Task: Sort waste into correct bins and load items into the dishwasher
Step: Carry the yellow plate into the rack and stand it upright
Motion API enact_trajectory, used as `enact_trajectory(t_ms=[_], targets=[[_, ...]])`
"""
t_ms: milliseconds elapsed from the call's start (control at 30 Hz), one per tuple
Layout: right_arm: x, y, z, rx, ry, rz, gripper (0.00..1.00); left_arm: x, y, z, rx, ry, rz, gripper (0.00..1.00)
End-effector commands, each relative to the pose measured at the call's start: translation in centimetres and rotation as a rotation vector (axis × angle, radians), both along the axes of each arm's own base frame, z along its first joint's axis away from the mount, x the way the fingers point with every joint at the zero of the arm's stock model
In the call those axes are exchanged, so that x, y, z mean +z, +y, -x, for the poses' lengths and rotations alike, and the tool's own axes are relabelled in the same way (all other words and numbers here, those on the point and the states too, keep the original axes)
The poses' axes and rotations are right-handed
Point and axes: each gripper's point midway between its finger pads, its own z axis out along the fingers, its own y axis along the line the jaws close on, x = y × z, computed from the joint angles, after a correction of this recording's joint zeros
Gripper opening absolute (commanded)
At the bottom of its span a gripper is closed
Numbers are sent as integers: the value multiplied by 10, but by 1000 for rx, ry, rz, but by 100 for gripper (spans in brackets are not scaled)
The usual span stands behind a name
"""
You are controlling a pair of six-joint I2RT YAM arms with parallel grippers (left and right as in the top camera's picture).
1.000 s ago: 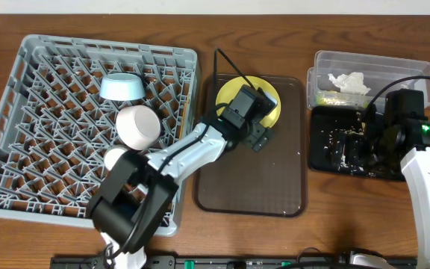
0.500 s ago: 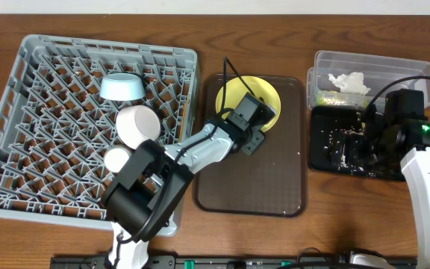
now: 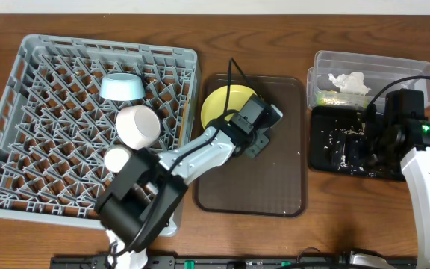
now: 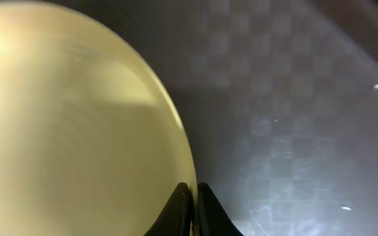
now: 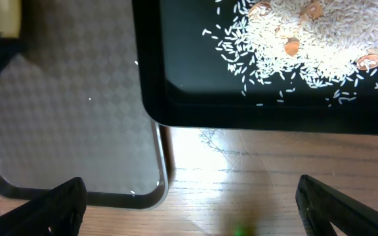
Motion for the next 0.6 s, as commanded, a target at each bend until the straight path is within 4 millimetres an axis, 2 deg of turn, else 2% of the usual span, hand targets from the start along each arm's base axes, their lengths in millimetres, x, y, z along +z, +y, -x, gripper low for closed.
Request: enact_trajectory(t_ms=[0, 133, 267, 400, 500, 567], targets=[[6, -3, -3, -3, -25, 10, 99, 51, -1, -1, 3, -66, 60, 6], [6, -3, -3, -3, -25, 10, 99, 91, 5, 4, 27, -101, 114, 6], [6, -3, -3, -3, -25, 10, 99, 133, 19, 6, 116, -118, 199, 6], [6, -3, -3, -3, -25, 10, 99, 170, 49, 4, 245, -121, 278, 6], [6, -3, -3, -3, -25, 10, 99, 189, 78, 2, 350, -104, 327, 6], [6, -3, -3, -3, -25, 10, 99, 198, 91, 4, 378, -75, 370, 6]])
